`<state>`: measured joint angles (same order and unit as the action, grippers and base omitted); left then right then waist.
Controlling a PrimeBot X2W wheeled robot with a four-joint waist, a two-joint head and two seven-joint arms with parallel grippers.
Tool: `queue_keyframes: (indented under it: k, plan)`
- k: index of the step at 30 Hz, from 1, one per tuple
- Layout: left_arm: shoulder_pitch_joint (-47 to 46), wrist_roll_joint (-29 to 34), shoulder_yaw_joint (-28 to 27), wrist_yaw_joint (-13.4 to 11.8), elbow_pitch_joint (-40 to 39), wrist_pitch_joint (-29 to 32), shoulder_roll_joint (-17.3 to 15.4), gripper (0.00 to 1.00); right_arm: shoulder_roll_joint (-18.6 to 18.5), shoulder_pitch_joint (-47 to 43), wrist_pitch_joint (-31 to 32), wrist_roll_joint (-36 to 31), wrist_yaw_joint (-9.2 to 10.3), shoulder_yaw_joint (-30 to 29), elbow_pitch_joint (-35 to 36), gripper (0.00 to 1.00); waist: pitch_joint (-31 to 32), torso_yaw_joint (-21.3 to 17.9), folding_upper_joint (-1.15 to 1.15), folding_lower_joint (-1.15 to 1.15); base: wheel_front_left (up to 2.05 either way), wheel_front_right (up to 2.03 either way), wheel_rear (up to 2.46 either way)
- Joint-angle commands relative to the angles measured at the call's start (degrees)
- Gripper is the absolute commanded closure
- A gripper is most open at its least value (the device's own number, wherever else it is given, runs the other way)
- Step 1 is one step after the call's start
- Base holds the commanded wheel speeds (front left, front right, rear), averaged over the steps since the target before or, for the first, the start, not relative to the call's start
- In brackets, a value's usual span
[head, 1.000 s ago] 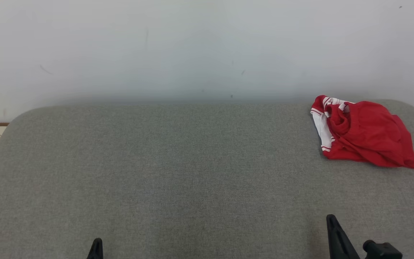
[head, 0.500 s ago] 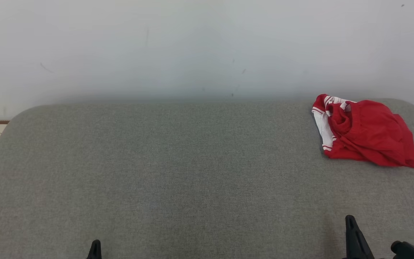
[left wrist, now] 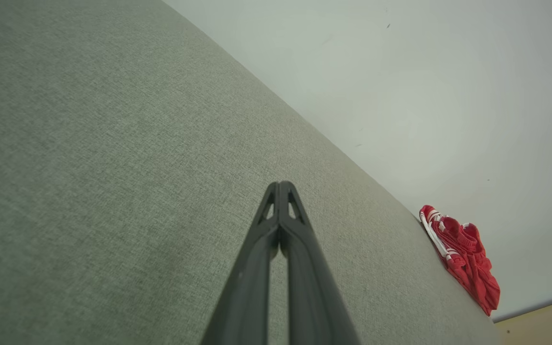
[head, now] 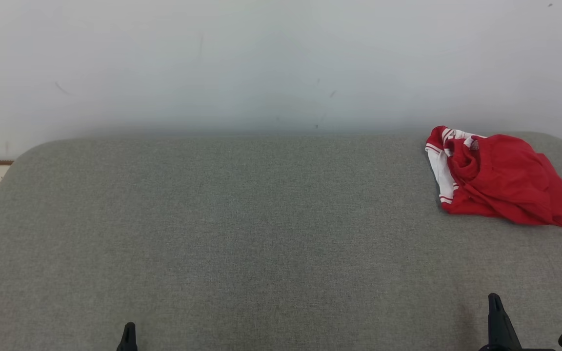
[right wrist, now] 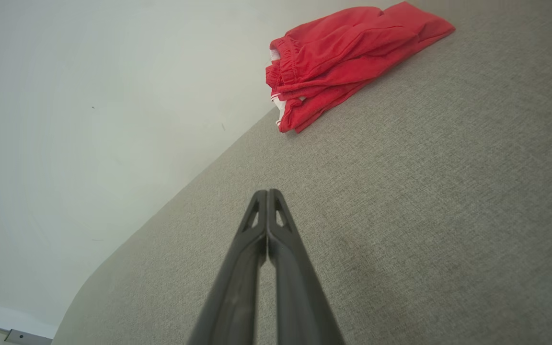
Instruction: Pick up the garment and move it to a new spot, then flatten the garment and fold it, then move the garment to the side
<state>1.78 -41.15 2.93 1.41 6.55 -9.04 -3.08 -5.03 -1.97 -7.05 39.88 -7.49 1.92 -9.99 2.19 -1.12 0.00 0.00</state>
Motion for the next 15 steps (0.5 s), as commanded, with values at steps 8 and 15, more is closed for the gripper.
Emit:
queue_keyframes:
  k: [8,15]
  plan:
    - [-2.59,-7.9,0.17,1.08,0.44,1.44,-0.35,1.0,-0.59,0.9,2.01,8.46,0.0,-1.94,1.18,1.0,-0.22,0.1,0.0,0.0,0.0,0.0,0.0]
    - [-3.27,-13.82,0.22,1.7,1.31,2.55,-0.34,1.0,-0.63,1.01,3.76,14.8,0.0,-3.47,1.31,1.0,-0.44,0.2,0.0,0.0,0.0,0.0,0.0]
